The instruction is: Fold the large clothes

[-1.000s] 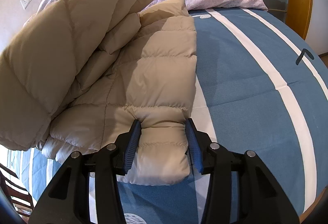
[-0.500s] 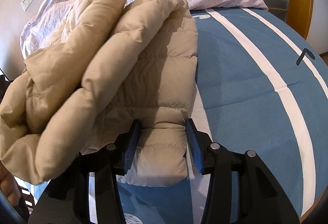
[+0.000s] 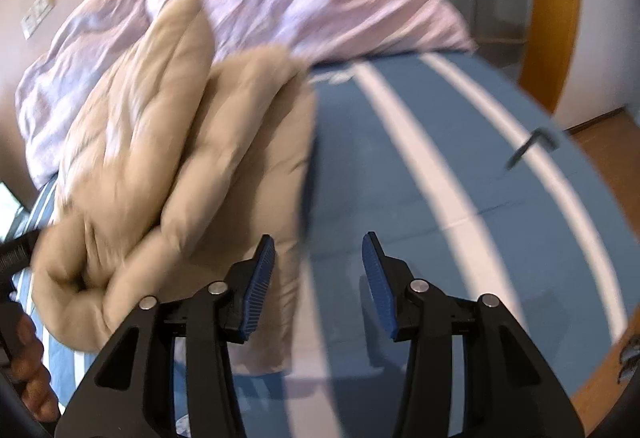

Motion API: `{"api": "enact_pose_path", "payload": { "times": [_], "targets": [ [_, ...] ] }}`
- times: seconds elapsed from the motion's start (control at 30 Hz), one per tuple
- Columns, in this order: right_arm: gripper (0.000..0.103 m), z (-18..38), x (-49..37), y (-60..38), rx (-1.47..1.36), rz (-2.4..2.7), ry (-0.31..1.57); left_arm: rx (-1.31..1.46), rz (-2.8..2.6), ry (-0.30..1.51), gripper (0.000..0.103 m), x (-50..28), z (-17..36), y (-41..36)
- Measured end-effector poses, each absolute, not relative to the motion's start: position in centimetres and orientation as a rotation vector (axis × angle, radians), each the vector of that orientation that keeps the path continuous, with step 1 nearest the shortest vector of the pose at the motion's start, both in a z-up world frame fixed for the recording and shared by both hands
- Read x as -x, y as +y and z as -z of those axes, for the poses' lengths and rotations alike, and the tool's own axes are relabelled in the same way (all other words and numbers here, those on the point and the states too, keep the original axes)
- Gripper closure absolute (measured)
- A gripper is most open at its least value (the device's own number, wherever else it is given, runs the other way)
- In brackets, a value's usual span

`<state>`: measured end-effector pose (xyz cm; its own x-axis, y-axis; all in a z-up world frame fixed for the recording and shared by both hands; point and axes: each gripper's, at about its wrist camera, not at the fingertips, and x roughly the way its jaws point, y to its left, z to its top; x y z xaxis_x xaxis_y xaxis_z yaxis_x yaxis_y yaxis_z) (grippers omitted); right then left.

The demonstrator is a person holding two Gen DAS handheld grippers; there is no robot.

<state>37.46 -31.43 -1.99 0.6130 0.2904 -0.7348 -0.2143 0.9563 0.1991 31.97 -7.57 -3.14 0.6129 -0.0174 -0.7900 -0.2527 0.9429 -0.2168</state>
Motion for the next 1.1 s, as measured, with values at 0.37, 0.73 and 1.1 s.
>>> {"api": "enact_pose_path", "payload": {
  "times": [0.37, 0.73, 1.1],
  "targets": [
    [0.060, -4.4, -39.2, -26.3, -0.153, -0.509, 0.779, 0.305, -0.124, 0.902, 0.021, -32.7, 4.0, -8.3],
    [0.061, -3.4, -44.0, -23.1, -0.169, -0.570, 0.820, 0.299, -0.098, 0.892, 0.020, -33.2, 4.5, -8.6],
    [0.072, 0.7, -45.3, -24.1, -0.136, -0.485, 0.899, 0.292, -0.066, 0.877, 0.020, -33.3, 4.4, -8.8]
  ]
}}
